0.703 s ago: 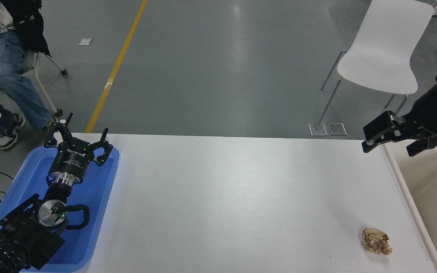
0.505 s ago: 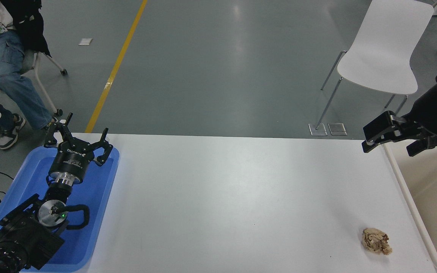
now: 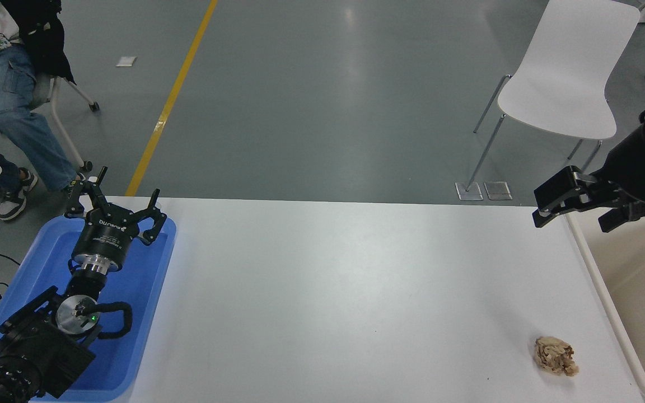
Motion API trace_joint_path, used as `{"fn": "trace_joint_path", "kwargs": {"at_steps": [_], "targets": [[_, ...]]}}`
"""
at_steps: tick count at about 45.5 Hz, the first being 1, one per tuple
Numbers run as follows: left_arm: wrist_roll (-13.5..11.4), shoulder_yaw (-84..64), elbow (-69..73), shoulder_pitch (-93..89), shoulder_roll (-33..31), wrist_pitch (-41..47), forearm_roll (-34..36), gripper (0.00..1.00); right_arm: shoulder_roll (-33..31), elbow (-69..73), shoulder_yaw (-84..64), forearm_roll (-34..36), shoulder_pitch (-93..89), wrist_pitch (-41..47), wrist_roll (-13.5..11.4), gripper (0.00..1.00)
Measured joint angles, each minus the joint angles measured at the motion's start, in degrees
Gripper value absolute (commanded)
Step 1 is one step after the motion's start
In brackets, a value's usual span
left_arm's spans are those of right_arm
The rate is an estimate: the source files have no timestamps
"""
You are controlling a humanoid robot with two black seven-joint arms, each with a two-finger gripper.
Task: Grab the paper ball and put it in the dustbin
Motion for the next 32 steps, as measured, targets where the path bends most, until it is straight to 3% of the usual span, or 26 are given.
{"fn": "trace_joint_path", "kwargs": {"at_steps": [32], "targets": [[0.00,0.00,-0.02,0.00,0.00,0.00,0.00,1.00,0.66,-1.15,1.08,0.12,-1.65,0.00,0.12,1.00]]}}
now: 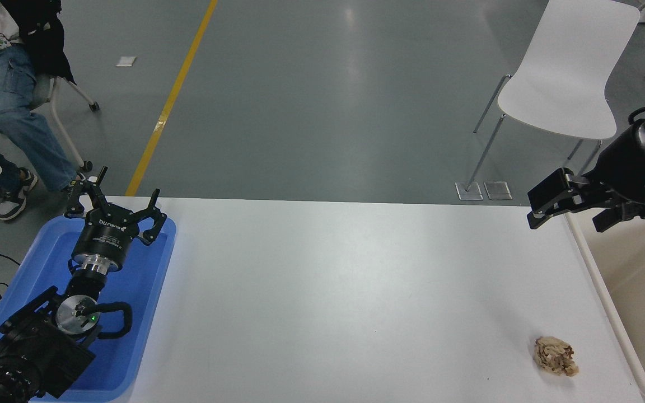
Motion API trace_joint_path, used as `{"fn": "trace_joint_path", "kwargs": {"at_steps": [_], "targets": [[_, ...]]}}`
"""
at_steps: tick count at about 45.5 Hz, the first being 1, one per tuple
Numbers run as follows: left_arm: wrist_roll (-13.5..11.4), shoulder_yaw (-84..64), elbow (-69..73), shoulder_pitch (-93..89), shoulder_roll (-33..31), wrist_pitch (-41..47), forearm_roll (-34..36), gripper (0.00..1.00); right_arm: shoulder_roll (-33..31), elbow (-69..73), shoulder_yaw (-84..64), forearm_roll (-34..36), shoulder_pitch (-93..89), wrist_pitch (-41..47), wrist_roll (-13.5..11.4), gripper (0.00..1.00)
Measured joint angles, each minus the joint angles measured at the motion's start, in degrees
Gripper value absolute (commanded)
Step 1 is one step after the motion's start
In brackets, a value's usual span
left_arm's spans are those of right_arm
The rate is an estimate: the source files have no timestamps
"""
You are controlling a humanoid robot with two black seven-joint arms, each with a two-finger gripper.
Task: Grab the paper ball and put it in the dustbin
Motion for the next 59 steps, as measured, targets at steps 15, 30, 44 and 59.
{"fn": "trace_joint_path", "kwargs": {"at_steps": [15,30,44,59], "targets": [[0.01,0.00,0.00,0.00,0.00,0.00,0.00,1.00,-0.27,-1.37,-0.25,0.82,-0.47,0.00,0.23,1.00],[0.02,0.00,0.00,0.00,0.00,0.00,0.00,1.00,-0.50,-2.46,-0.79,1.01,-2.12,-0.05,0.25,1.00],[0.02,0.00,0.01,0.00,-0.01,0.00,0.01,1.00,-0.08,-5.80,0.79,-3.80,-14.20,-12.07,0.29,1.00],[0.02,0.00,0.00,0.00,-0.01,0.00,0.02,1.00,1.95,-12.40,6.29,-14.62,-33.21,-26.21,0.42,1.00]]}}
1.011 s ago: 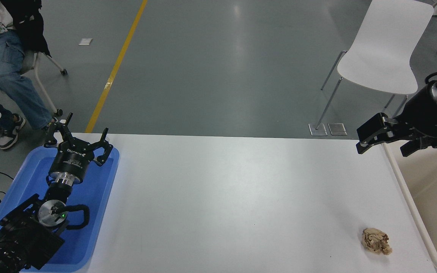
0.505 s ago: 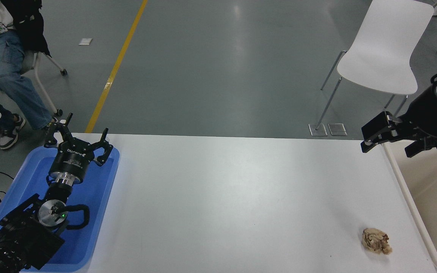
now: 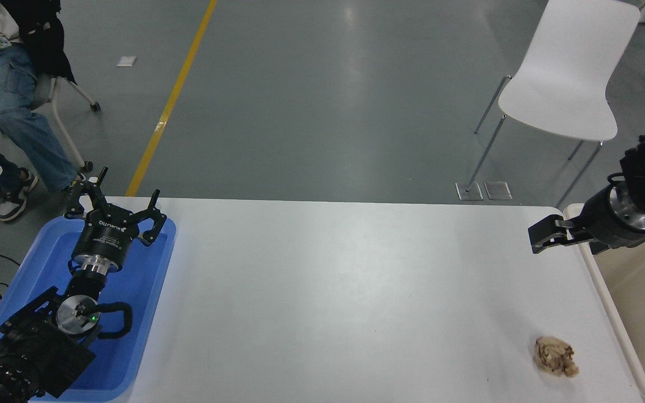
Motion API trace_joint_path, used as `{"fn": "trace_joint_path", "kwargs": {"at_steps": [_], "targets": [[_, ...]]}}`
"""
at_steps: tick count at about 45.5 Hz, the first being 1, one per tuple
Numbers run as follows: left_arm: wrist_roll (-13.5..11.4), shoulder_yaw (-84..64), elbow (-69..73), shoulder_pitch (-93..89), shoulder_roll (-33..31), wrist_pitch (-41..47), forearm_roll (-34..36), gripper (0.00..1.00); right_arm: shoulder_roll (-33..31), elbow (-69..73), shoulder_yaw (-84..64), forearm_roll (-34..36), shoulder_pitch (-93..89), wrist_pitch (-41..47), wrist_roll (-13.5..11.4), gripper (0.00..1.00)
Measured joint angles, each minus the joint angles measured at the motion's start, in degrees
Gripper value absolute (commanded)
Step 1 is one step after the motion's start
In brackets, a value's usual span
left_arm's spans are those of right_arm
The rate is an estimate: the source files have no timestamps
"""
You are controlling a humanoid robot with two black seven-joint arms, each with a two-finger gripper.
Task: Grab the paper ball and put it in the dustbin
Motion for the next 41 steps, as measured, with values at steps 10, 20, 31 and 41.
{"fn": "trace_joint_path", "kwargs": {"at_steps": [10,20,31,41], "targets": [[0.00,0.00,-0.01,0.00,0.00,0.00,-0.01,1.00,0.81,-4.35,1.16,-3.35,-9.33,-5.89,0.10,1.00],[0.00,0.00,-0.01,0.00,0.01,0.00,-0.02,1.00,1.11,-6.43,2.19,-5.33,-17.01,-9.87,0.20,1.00],[0.00,0.00,-0.01,0.00,0.00,0.00,-0.02,1.00,1.24,-7.21,2.86,-6.03,-21.64,-12.19,0.29,1.00],[0.00,0.00,-0.01,0.00,0.00,0.00,-0.02,1.00,1.28,-7.43,3.26,-6.11,-23.62,-12.88,0.29,1.00]]}}
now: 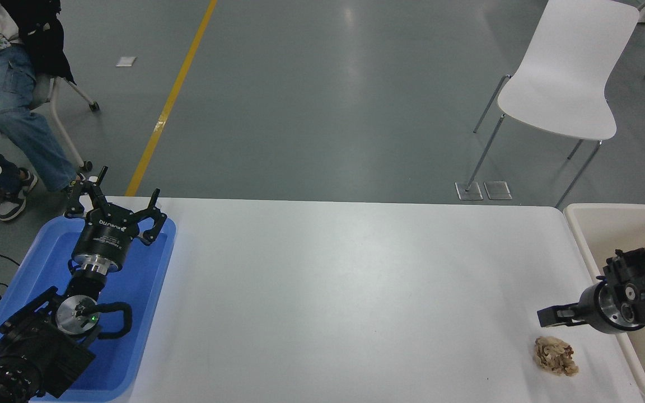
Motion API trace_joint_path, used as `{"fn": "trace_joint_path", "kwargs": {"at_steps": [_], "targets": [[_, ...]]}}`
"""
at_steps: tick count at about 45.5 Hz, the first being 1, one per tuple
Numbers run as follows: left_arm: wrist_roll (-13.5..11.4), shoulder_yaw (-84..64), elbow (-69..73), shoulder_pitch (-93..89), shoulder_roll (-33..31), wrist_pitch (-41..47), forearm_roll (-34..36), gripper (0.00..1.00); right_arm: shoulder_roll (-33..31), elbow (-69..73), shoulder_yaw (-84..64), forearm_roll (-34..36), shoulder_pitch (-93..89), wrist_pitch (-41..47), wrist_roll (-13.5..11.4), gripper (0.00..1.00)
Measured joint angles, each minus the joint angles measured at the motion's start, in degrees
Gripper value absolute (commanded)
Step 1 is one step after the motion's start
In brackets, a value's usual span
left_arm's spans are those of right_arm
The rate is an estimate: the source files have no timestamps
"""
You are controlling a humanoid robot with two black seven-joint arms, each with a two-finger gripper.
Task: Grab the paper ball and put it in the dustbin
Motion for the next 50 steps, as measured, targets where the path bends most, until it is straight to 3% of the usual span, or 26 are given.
{"fn": "trace_joint_path", "kwargs": {"at_steps": [42,45,48,50], "targets": [[0.00,0.00,0.00,0.00,0.00,0.00,0.00,1.00,-0.47,0.46,4.65,0.98,-5.37,-0.29,-0.13,0.98],[0.00,0.00,0.00,0.00,0.00,0.00,0.00,1.00,-0.48,0.38,4.85,0.98,-5.83,-0.41,-0.13,0.88],[0.00,0.00,0.00,0.00,0.00,0.00,0.00,1.00,-0.48,0.34,5.02,0.93,-6.25,-0.58,-0.13,0.70],[0.00,0.00,0.00,0.00,0.00,0.00,0.00,1.00,-0.49,0.28,5.08,0.80,-6.55,-0.79,-0.14,0.52]]}}
